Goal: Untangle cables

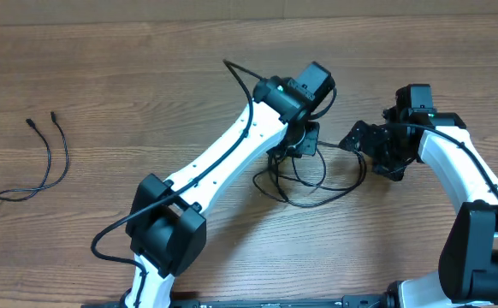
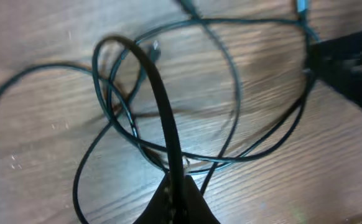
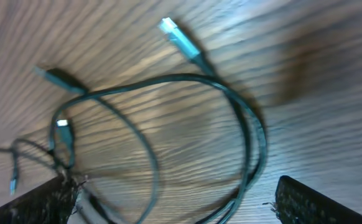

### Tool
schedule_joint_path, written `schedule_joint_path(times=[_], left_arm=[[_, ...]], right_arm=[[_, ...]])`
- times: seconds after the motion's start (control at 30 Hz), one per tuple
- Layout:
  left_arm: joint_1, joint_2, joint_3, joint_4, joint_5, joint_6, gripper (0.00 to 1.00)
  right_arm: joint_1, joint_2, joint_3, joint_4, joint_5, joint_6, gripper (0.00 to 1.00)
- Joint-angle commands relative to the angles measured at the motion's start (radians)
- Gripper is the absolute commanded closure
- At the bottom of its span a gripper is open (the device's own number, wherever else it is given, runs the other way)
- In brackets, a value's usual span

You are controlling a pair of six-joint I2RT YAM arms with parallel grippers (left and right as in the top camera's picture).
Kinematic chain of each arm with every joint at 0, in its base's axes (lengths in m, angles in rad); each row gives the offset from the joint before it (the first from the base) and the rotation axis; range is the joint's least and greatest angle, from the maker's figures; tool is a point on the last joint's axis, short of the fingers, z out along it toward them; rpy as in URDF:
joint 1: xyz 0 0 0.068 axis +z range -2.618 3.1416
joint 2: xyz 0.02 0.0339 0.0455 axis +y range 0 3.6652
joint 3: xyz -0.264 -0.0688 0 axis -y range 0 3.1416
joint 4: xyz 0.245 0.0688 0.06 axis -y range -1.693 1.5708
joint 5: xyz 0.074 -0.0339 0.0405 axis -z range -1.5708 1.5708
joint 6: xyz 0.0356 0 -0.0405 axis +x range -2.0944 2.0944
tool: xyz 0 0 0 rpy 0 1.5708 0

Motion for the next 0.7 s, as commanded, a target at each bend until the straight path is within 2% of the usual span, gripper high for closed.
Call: schedule_joint_path(times=[0.0,0.2,0.47,0.57,0.67], left_arm=[[0.035,-0.079,0.105,-0.044,0.007,0.09,0.96],[0.154,-0.199,0.311,-0.06,0.008,0.089,0.96],[0.266,-0.407,0.38,0.156,0.005,0.089,0.96],[0.266,-0.433,0.38,0.163,0.002,0.089,0.96],[0.266,-0.414,0.38,0.093,-0.023,0.09,0.96]], right_arm=[[0.0,-0.012,0.011,0.0,0.101,0.02,0.0],[0.0,0.031,0.01,-0.007,0.129,0.023,0.0],[0.0,0.056,0.01,0.004,0.12,0.023,0.0],[0.0,0.056,0.011,0.011,-0.127,0.015,0.0],[0.001,0.056,0.011,0.085,-0.425,0.015,0.0]])
